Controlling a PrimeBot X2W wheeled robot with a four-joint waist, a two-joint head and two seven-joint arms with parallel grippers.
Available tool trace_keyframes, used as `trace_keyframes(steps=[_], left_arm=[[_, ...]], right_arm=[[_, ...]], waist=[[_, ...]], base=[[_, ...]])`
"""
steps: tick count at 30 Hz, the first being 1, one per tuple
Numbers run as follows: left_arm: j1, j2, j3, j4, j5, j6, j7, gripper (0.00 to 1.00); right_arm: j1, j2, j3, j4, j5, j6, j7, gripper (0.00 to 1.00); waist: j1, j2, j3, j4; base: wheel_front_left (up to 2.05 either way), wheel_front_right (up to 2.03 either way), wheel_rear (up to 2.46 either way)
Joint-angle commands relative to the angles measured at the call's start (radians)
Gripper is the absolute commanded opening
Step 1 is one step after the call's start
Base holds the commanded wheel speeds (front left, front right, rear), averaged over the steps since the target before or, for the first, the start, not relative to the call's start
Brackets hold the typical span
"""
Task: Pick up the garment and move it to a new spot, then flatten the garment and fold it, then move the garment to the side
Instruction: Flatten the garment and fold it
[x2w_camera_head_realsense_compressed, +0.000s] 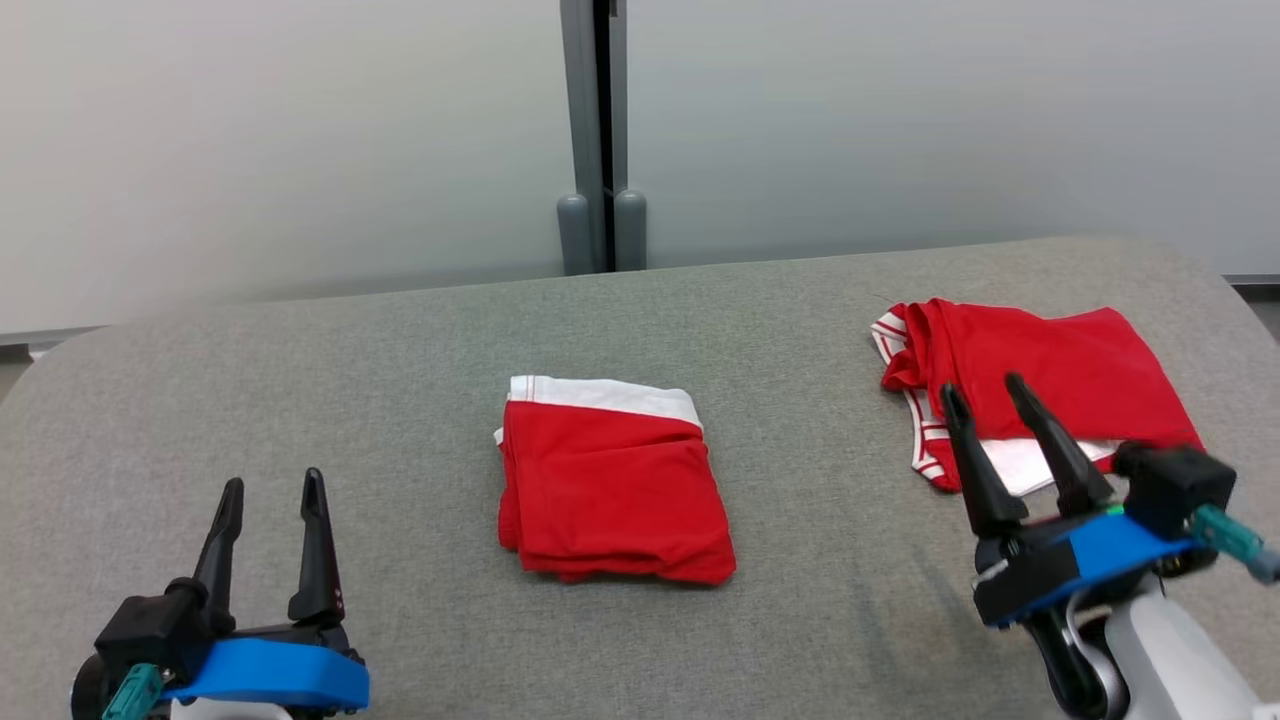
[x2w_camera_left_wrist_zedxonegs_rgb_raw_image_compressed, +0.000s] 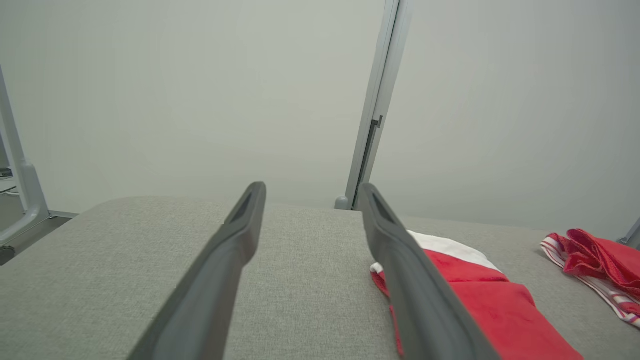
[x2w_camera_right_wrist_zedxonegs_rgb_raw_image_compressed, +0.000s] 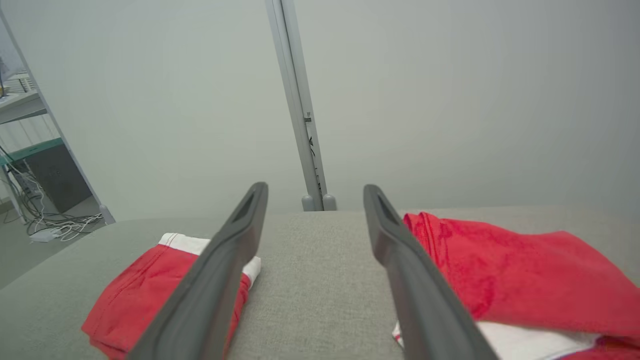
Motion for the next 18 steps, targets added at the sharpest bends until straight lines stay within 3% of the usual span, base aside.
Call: trace_keyframes(steps=[1, 7, 18], left_arm=[[0.013, 0.004, 0.008, -0.007, 0.014, 0.001, -0.004, 1.00], [0.043, -0.007, 0.041, -0.030, 0.058, -0.001, -0.004, 1.00], [0.036, -0.027, 0.036, -0.014, 0.080, -0.009, -0.004, 1.00]], right_arm=[[0.034, 0.011, -0.019, -0.010, -0.026, 0.000, -0.003, 1.00], [0.127, 0.069, -0.098, -0.023, -0.120, 0.000, -0.003, 1.00], [0.120, 0.107, -0.117, -0.003, -0.176, 0.000, -0.003, 1.00]], waist=[[0.0001, 0.0000, -0.004, -0.007], [0.0001, 0.0000, -0.005, -0.019], [0.0001, 0.0000, -0.009, 0.002]], base=[[0.00, 0.00, 0.00], [0.00, 0.00, 0.00], [0.00, 0.00, 0.00]])
